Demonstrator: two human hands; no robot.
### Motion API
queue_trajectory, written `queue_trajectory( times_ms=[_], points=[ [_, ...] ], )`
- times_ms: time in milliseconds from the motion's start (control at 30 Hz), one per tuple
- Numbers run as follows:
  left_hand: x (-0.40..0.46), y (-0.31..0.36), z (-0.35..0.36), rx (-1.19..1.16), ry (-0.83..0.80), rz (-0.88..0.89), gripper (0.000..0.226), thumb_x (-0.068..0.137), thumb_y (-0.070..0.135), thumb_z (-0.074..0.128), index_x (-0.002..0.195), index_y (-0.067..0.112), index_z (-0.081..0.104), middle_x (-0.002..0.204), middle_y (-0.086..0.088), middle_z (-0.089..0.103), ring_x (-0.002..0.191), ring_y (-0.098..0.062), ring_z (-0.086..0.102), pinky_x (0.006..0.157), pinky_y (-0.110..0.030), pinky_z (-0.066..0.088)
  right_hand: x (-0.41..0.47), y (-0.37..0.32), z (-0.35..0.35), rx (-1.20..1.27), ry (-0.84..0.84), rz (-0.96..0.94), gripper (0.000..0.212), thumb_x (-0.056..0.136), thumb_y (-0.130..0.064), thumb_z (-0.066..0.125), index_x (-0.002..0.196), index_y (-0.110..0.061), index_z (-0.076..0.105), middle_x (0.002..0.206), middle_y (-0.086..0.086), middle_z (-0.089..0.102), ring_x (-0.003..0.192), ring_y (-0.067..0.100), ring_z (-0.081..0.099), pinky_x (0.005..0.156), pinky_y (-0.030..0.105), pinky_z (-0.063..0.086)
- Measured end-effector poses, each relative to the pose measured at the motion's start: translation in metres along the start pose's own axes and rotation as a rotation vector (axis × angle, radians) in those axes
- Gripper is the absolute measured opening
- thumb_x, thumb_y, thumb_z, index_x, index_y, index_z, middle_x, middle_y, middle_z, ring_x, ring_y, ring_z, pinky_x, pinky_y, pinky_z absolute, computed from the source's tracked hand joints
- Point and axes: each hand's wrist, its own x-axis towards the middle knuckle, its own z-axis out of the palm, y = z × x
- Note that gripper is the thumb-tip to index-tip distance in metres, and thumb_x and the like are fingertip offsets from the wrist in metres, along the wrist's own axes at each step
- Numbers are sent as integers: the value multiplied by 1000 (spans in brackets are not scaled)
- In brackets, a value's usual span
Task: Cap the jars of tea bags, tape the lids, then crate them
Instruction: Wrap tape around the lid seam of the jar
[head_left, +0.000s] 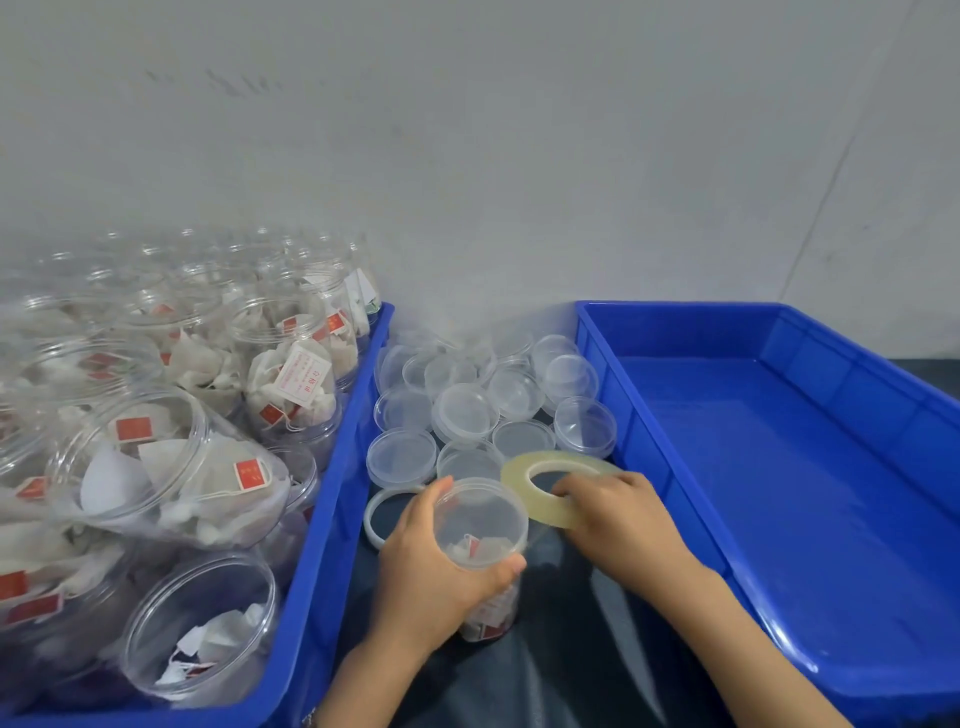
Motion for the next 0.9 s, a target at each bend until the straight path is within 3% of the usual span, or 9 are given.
queue_trajectory(
  times_ms=[33,100,200,433,500,600,733,833,900],
  points=[
    [1,-1,-1,-1,2,-1,101,47,52,85,136,29,44,120,18,49,108,1,47,89,-14,35,4,2,0,-13,36,-9,8,76,-17,58,69,-21,55,58,-1,50,58,26,41,59,30,24],
    [3,-2,-2,-28,11,-16,98,48,47,87,135,27,45,121,16,51,109,-1,48,87,-13,36,8,0,0,-1,83,-9,33,59,-9,69,53,-20,39,46,-3,30,47,25,27,55,27,26],
    [8,-2,-3,-82,11,-26,93,49,42,89,132,29,47,114,22,51,106,0,50,81,-6,34,16,-11,1,-51,119,-13,48,42,-7,77,48,-24,33,38,-3,33,36,22,30,52,26,27],
    [6,1,-7,-24,-59,-6,96,41,62,79,128,43,41,111,36,44,103,9,47,86,-14,37,36,-24,31,-52,118,6,28,62,-12,69,60,-25,45,56,-5,57,54,16,53,66,29,23],
    [6,0,-10,-36,-98,-15,93,37,66,74,122,50,39,113,38,43,105,18,44,83,-7,36,38,-30,32,-57,96,-34,15,72,-18,63,80,-28,56,68,-7,61,66,15,60,70,30,19],
    [8,-3,-15,-49,-165,-24,91,38,64,74,122,52,38,121,34,42,115,12,42,92,-16,41,36,-36,36,-62,46,-35,38,84,-19,48,119,-33,49,85,-7,64,83,18,61,71,31,17],
    [9,2,-19,100,-167,45,96,40,72,64,130,47,38,120,32,27,120,0,32,106,-27,33,34,-38,29,-80,25,6,25,86,-18,46,110,-25,52,81,-7,63,79,18,61,71,31,18],
    [9,7,-21,259,-142,149,103,47,78,50,140,34,40,122,18,27,118,-3,27,106,-28,31,32,-36,25,-70,-16,21,21,86,-17,45,105,-23,53,82,-7,63,78,20,60,71,31,19],
    [8,11,-21,365,-161,210,94,57,74,40,142,35,37,132,15,29,125,-4,24,106,-25,31,29,-36,20,-84,-22,41,15,83,-16,48,96,-21,54,78,-6,63,74,21,60,70,31,19]
  ],
)
